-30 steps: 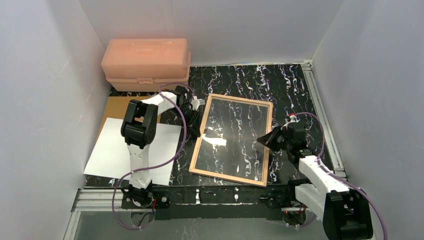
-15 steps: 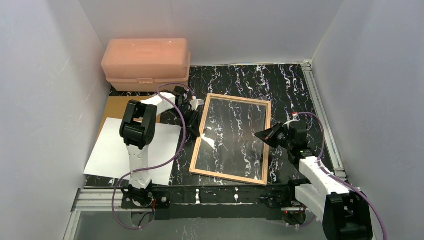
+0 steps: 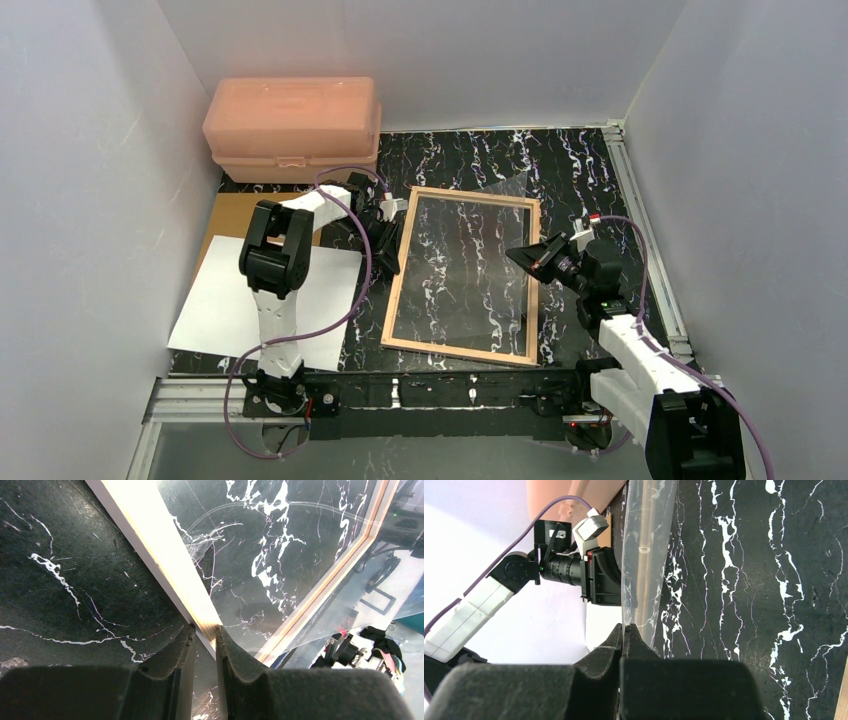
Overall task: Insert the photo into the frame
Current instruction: Adjust the photo frame item on the photo frame.
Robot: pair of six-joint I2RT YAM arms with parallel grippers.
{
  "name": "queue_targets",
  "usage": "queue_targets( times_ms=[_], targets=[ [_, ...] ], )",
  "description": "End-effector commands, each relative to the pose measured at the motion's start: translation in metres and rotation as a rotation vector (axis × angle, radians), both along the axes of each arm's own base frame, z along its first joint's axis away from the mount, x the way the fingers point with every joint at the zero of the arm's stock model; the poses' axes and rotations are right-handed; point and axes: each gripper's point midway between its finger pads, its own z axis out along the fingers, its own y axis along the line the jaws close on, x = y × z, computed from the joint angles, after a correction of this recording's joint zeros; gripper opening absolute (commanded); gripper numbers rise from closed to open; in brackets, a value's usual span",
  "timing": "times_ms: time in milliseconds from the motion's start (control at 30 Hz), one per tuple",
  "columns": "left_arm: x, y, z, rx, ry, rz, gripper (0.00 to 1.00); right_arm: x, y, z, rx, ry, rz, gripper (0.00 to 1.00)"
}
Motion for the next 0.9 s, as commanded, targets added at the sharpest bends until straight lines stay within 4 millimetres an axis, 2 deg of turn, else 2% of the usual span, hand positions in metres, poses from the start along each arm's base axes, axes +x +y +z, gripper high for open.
queue_targets(
  times_ms=[0,167,400,633,867],
  targets=[
    [-0.022,0.003,-0.019,0.064,0.021,-0.064,0.00,-0.012,0.013,0.007,0.046,-0.028,0.084,0.01],
    [-0.020,0.004,-0.019,0.066,0.016,-0.063,0.00,-0.010,0.013,0.017,0.059,-0.052,0.080,0.01],
    [-0.019,0.004,-0.015,0.065,0.006,-0.064,0.00,-0.011,0.014,0.008,0.067,-0.036,0.083,0.01],
    [-0.019,0.003,-0.015,0.065,0.007,-0.065,0.00,-0.016,0.007,-0.021,-0.064,0.022,0.089,0.01],
    [-0.020,0.003,-0.015,0.063,0.006,-0.070,0.00,-0.014,0.003,-0.037,-0.135,0.051,0.093,0.01]
  ],
)
